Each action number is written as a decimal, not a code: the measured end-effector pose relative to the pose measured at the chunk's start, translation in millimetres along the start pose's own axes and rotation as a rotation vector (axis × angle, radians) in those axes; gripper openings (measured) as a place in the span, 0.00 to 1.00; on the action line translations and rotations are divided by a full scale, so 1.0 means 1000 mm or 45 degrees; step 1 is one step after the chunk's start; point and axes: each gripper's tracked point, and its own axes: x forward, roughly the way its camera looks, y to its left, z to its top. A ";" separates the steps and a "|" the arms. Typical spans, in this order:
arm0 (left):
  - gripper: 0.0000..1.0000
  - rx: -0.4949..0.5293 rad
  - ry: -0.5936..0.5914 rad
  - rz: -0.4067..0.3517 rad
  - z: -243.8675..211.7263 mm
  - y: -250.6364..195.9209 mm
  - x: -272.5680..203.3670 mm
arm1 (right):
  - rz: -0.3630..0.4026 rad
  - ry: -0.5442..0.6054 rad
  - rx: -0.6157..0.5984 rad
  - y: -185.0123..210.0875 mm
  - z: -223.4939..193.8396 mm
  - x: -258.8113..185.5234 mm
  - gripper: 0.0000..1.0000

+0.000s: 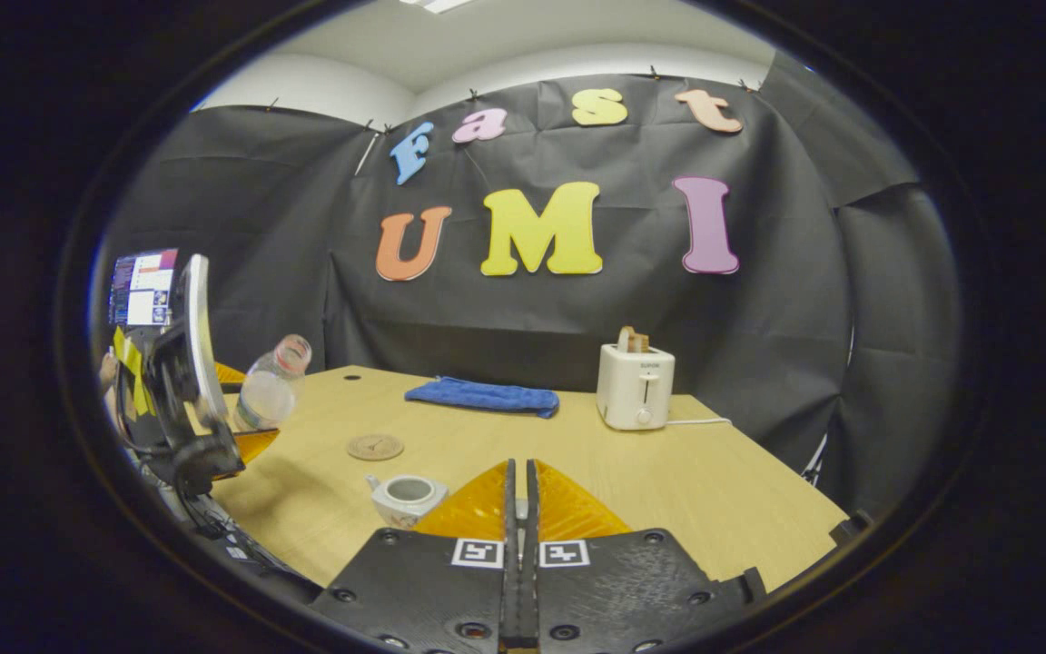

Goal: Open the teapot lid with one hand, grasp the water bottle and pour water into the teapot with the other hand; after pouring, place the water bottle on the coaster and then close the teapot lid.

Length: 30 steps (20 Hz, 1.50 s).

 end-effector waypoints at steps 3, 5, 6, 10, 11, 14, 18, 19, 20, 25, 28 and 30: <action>0.75 0.217 0.023 -0.004 -0.001 -0.008 -0.004 | -0.002 0.001 -0.001 -0.006 -0.004 -0.005 0.00; 0.74 0.318 0.027 0.014 0.002 -0.005 -0.009 | -0.006 0.001 0.003 -0.011 -0.007 -0.007 0.00; 0.75 0.361 0.031 0.020 0.005 -0.004 -0.009 | -0.007 0.001 0.010 -0.013 -0.009 -0.008 0.00; 0.75 0.572 0.019 0.072 0.026 0.005 0.001 | -0.016 0.006 0.026 -0.022 -0.014 -0.012 0.00; 0.74 0.618 0.012 0.090 0.031 0.008 0.002 | -0.021 0.006 0.030 -0.025 -0.015 -0.013 0.00; 0.74 0.705 0.004 0.104 0.038 0.009 0.003 | -0.032 0.003 0.043 -0.032 -0.016 -0.015 0.00; 0.74 0.782 0.017 0.105 0.039 0.002 0.001 | -0.047 0.006 0.059 -0.041 -0.021 -0.018 0.00; 0.74 0.799 0.017 0.106 0.039 0.000 0.001 | -0.051 0.006 0.064 -0.042 -0.021 -0.018 0.00; 0.74 0.816 0.019 0.109 0.041 0.001 0.002 | -0.051 0.008 0.070 -0.044 -0.022 -0.018 0.00; 0.74 0.896 0.013 0.118 0.051 0.000 0.012 | -0.046 0.014 0.099 -0.045 -0.026 -0.020 0.00; 0.74 0.930 0.010 0.131 0.057 0.002 0.017 | -0.045 0.014 0.109 -0.047 -0.027 -0.020 0.00; 0.74 0.958 0.014 0.142 0.057 0.002 0.015 | -0.048 0.018 0.119 -0.049 -0.029 -0.021 0.00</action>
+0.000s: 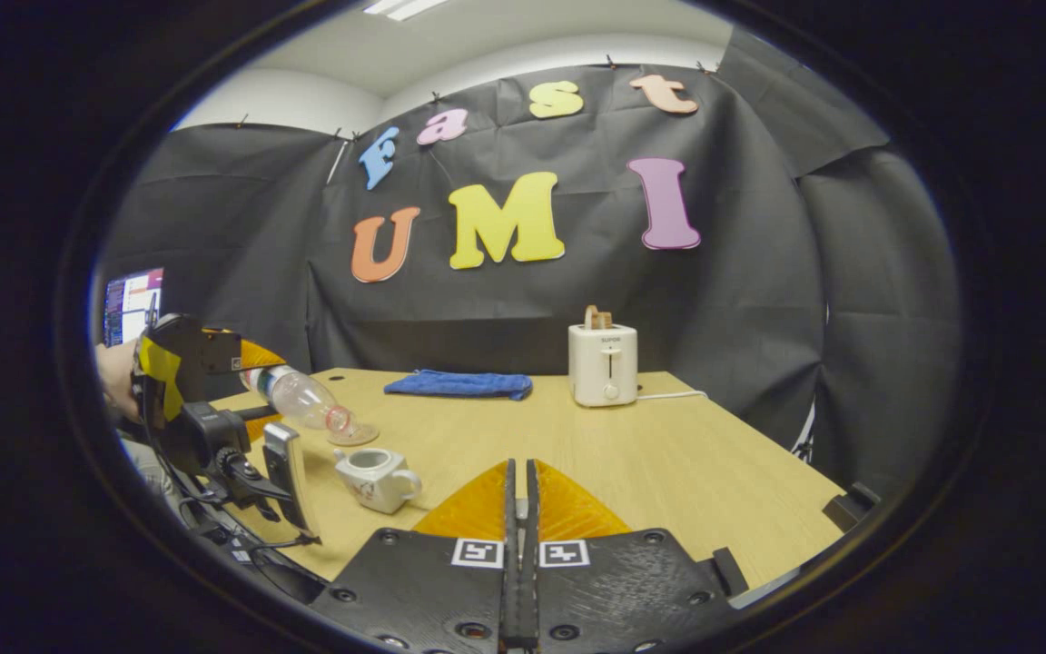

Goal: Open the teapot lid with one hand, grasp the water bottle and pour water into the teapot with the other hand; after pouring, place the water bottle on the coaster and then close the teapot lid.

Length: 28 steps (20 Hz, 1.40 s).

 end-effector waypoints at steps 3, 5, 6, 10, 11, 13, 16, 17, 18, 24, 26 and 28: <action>0.74 0.069 0.008 0.024 0.003 0.000 -0.002 | -0.007 -0.008 0.002 -0.003 0.001 -0.002 0.00; 0.74 0.103 0.006 0.034 0.005 0.001 0.000 | -0.009 -0.009 0.007 -0.004 0.001 -0.002 0.00; 0.74 0.117 0.007 0.039 0.006 0.002 -0.001 | -0.008 -0.009 0.009 -0.004 0.001 -0.002 0.00; 0.75 0.185 0.006 0.068 0.009 0.007 0.000 | -0.006 -0.006 0.010 -0.005 -0.001 -0.002 0.00; 0.74 0.198 0.001 0.076 0.010 0.009 -0.001 | -0.008 -0.005 0.012 -0.006 -0.001 -0.003 0.00; 0.74 0.206 0.004 0.076 0.011 0.010 0.002 | -0.008 -0.005 0.015 -0.006 -0.002 -0.002 0.00; 0.74 0.234 0.006 0.083 0.012 0.012 0.003 | -0.008 -0.008 0.016 -0.007 -0.001 -0.002 0.00; 0.74 0.243 0.003 0.084 0.013 0.013 0.004 | -0.008 -0.008 0.017 -0.007 -0.002 -0.001 0.00; 0.74 0.253 0.001 0.084 0.014 0.014 0.005 | -0.008 -0.007 0.019 -0.008 -0.002 -0.001 0.00; 0.74 0.318 0.002 0.093 0.017 0.019 0.003 | 0.003 -0.003 0.026 -0.006 -0.005 -0.002 0.00; 0.74 0.332 0.007 0.096 0.017 0.023 0.003 | 0.005 -0.006 0.027 -0.005 -0.004 -0.002 0.00; 0.74 0.352 0.013 0.100 0.017 0.026 0.003 | 0.005 -0.012 0.026 -0.006 -0.002 -0.003 0.00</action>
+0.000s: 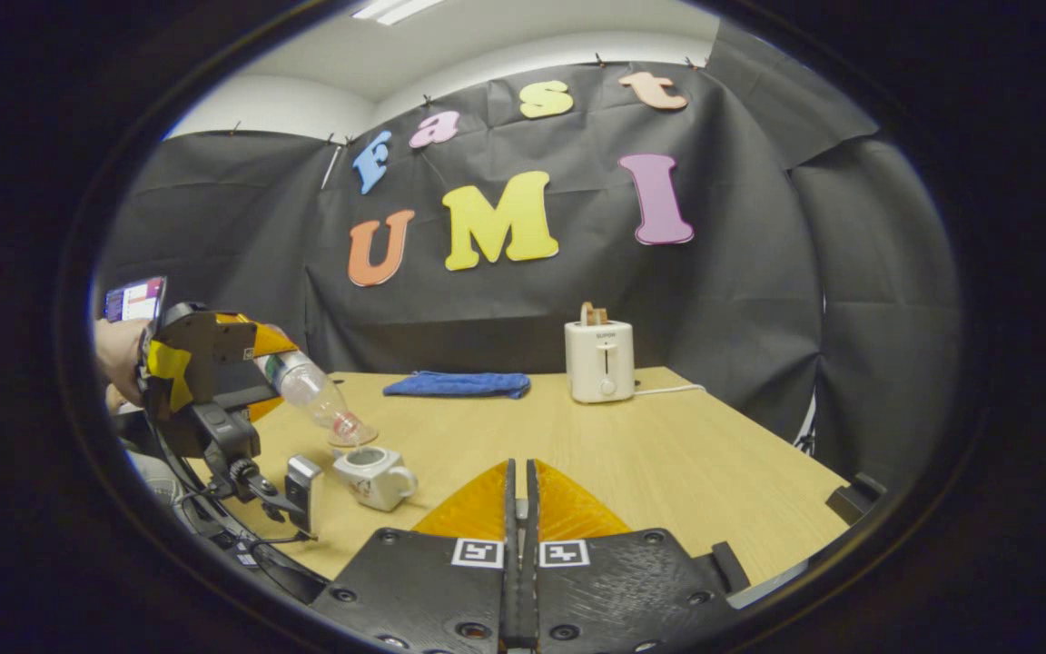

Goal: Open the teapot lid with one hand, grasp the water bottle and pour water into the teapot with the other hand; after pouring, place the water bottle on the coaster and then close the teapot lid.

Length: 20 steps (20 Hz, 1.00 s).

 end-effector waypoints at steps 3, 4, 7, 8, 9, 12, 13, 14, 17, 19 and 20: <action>0.74 0.026 0.012 -0.015 -0.002 0.002 0.000 | 0.004 -0.004 0.003 0.001 0.000 0.000 0.00; 0.74 0.043 0.010 -0.014 0.000 0.004 -0.001 | 0.006 -0.002 0.003 0.001 -0.001 -0.001 0.00; 0.74 0.081 0.014 0.005 0.000 0.012 -0.003 | 0.012 -0.002 0.004 0.003 -0.002 -0.002 0.00; 0.74 0.086 0.015 0.007 0.000 0.014 -0.002 | 0.014 -0.004 0.005 0.003 -0.001 -0.001 0.00; 0.74 0.095 0.016 0.011 0.001 0.015 -0.002 | 0.014 -0.006 0.007 0.003 -0.001 -0.002 0.00; 0.74 0.127 0.018 0.018 0.002 0.018 -0.005 | 0.023 -0.002 0.011 0.004 -0.003 -0.001 0.00; 0.74 0.128 0.019 0.012 0.001 0.016 -0.005 | 0.024 -0.005 0.011 0.004 -0.001 -0.002 0.00; 0.74 0.139 0.022 0.015 0.001 0.016 -0.007 | 0.024 -0.008 0.012 0.004 -0.002 -0.002 0.00; 0.74 0.162 0.023 0.023 0.002 0.021 -0.008 | 0.024 -0.003 0.016 0.003 -0.003 -0.001 0.00; 0.74 0.169 0.025 0.024 0.003 0.022 -0.008 | 0.023 -0.004 0.020 0.002 -0.003 -0.002 0.00; 0.74 0.176 0.026 0.024 0.004 0.022 -0.008 | 0.024 -0.008 0.019 0.002 -0.002 -0.003 0.00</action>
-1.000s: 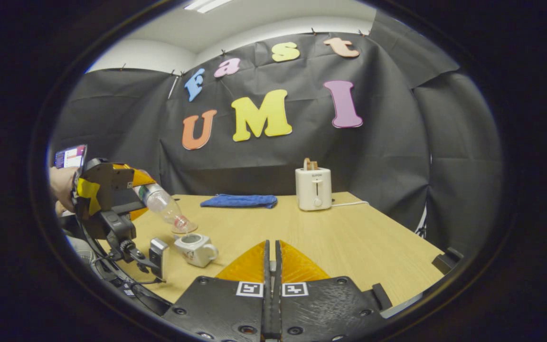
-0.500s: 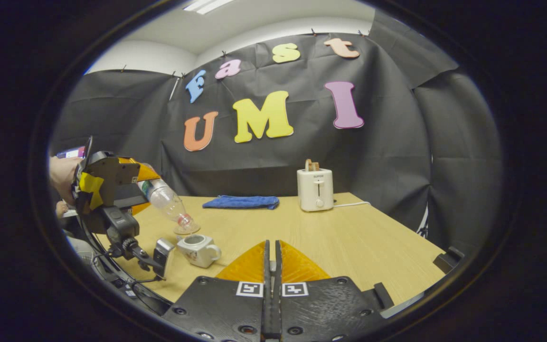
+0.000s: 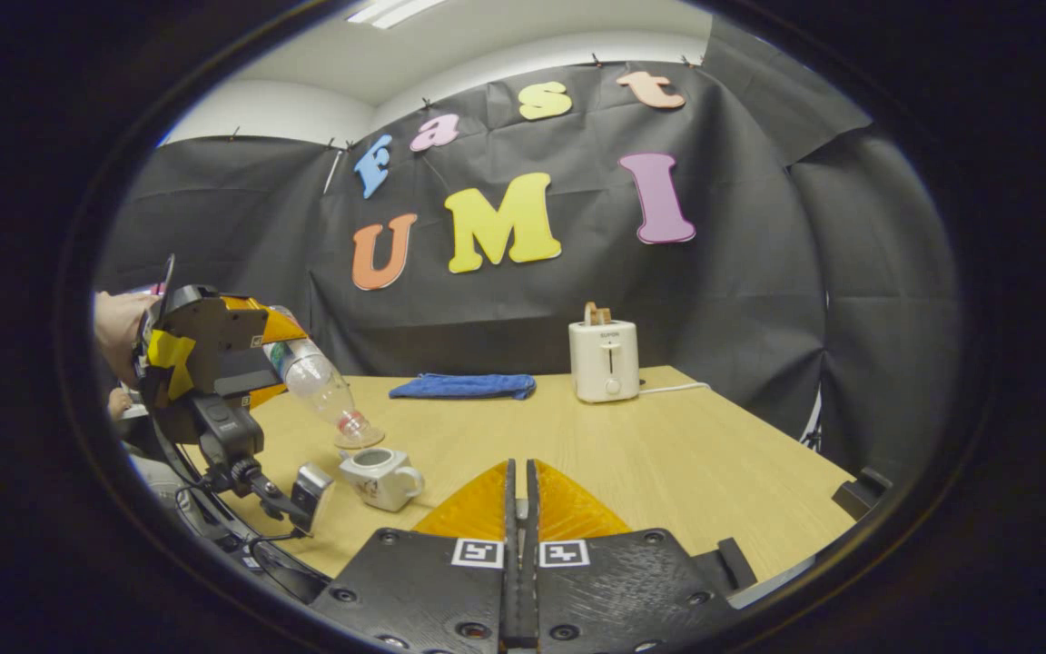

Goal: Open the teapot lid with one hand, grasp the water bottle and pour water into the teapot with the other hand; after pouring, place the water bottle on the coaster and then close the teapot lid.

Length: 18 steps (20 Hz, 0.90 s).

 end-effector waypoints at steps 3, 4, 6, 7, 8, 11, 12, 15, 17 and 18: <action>0.74 0.004 0.000 -0.001 0.000 0.000 0.000 | -0.003 -0.007 -0.002 0.000 0.002 -0.001 0.00; 0.74 0.005 -0.001 0.000 0.001 0.001 0.000 | -0.004 -0.008 -0.001 0.000 0.001 -0.001 0.00; 0.74 0.005 0.006 0.001 0.000 0.001 0.000 | -0.005 -0.006 -0.001 -0.001 0.001 -0.001 0.00; 0.74 0.004 0.005 0.000 0.000 0.001 0.000 | -0.005 -0.006 -0.001 -0.002 0.001 -0.001 0.00; 0.74 -0.002 0.003 -0.005 0.001 0.000 0.001 | -0.005 -0.007 0.000 -0.001 0.001 -0.002 0.00; 0.74 -0.036 0.009 -0.025 -0.003 -0.002 0.005 | -0.009 -0.007 -0.002 -0.001 0.003 -0.001 0.00; 0.74 -0.051 0.006 -0.025 -0.002 -0.004 0.004 | -0.008 -0.007 -0.004 -0.001 0.003 -0.002 0.00; 0.74 -0.163 -0.019 -0.019 -0.001 -0.011 0.002 | -0.008 -0.001 -0.006 0.000 0.004 0.000 0.00; 0.74 -0.258 -0.031 -0.025 0.002 -0.019 0.002 | -0.009 -0.002 -0.004 0.000 0.006 0.000 0.00; 0.74 -0.311 -0.037 -0.033 0.003 -0.023 0.003 | -0.012 -0.005 -0.006 0.000 0.007 0.000 0.00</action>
